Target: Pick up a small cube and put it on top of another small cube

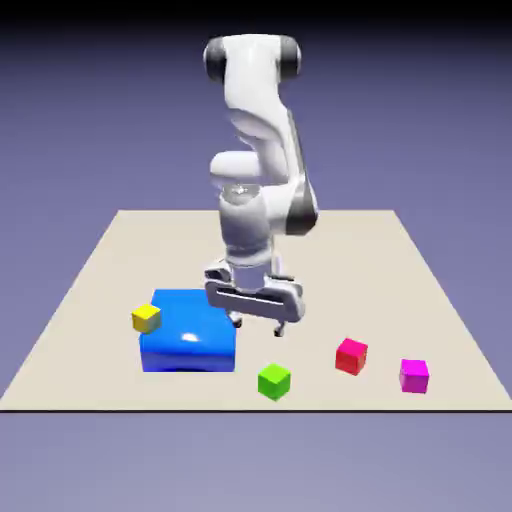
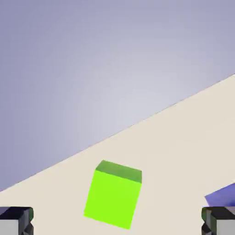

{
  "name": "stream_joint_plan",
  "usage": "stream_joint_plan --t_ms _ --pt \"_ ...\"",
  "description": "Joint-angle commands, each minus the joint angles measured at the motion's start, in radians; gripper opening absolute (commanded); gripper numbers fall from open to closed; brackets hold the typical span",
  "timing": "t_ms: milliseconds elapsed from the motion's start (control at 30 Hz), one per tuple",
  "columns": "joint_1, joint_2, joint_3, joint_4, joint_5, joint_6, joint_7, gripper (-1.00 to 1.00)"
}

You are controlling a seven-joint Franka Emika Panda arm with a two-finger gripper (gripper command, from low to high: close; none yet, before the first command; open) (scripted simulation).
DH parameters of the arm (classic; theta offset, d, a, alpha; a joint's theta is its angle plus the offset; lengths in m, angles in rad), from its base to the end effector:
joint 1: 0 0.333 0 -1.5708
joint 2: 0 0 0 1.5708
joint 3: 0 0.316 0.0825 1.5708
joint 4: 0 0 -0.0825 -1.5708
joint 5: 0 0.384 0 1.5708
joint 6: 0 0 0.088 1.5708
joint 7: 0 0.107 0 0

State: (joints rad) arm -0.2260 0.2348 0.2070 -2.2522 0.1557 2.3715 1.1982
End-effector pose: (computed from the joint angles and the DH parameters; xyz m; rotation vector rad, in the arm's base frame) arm 0.5286 -0.0074 0.2531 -2.4062 1.9026 0.2726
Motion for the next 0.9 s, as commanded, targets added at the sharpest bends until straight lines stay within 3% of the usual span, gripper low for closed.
stream_joint_plan --t_ms 0,200,367,400,567,867 --pt "-0.011 0.036 0.009 0.025 0.007 -0.03 0.021 0.0" --pt "-0.069 0.234 0.06 0.162 0.045 -0.194 0.133 0.0" --pt "-0.042 0.35 0.056 0.126 0.045 -0.04 0.127 0.0" --pt "-0.042 0.35 0.056 0.126 0.045 -0.04 0.127 -1.0" --pt "-0.056 0.23 0.074 0.163 0.025 -0.205 0.113 -1.0" --pt "0.203 0.155 0.339 0.177 -0.357 -0.43 -0.269 -1.0"
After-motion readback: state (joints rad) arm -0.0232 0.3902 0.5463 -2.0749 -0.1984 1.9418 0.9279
